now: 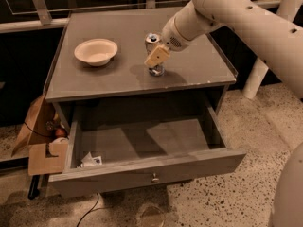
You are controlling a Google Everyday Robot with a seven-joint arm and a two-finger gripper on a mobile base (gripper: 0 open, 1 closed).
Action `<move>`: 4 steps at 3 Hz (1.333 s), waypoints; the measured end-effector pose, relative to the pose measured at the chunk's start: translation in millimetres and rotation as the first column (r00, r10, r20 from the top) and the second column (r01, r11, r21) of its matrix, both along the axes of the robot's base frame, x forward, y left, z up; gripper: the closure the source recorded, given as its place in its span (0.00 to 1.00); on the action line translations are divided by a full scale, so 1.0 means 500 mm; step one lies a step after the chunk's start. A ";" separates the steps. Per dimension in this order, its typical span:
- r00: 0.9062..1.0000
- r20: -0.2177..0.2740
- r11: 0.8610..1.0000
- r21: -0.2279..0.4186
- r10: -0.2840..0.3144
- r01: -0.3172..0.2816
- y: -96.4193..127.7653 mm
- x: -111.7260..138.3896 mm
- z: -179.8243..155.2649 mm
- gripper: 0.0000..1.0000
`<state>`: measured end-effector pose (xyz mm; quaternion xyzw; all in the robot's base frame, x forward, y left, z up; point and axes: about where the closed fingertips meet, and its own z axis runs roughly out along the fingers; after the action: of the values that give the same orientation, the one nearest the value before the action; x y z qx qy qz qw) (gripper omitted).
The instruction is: Place redbull can into top drawer
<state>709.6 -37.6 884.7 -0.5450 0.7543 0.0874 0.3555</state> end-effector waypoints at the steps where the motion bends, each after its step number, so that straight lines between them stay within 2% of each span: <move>1: 1.000 -0.004 1.000 0.000 0.002 -0.002 0.001 -0.001 0.001 0.96; 2: 1.000 -0.021 1.000 0.001 0.012 -0.012 0.003 -0.005 0.008 1.00; 3: 0.996 -0.075 0.999 0.030 0.043 -0.041 0.000 -0.033 0.027 1.00; 4: 0.991 -0.108 0.994 0.081 0.078 -0.070 -0.013 -0.090 0.055 1.00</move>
Offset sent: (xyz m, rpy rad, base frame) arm -0.0053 -0.0010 0.0120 0.0017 0.0340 0.0156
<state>664.5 -43.9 912.2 -0.5529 0.7482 0.1596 0.3302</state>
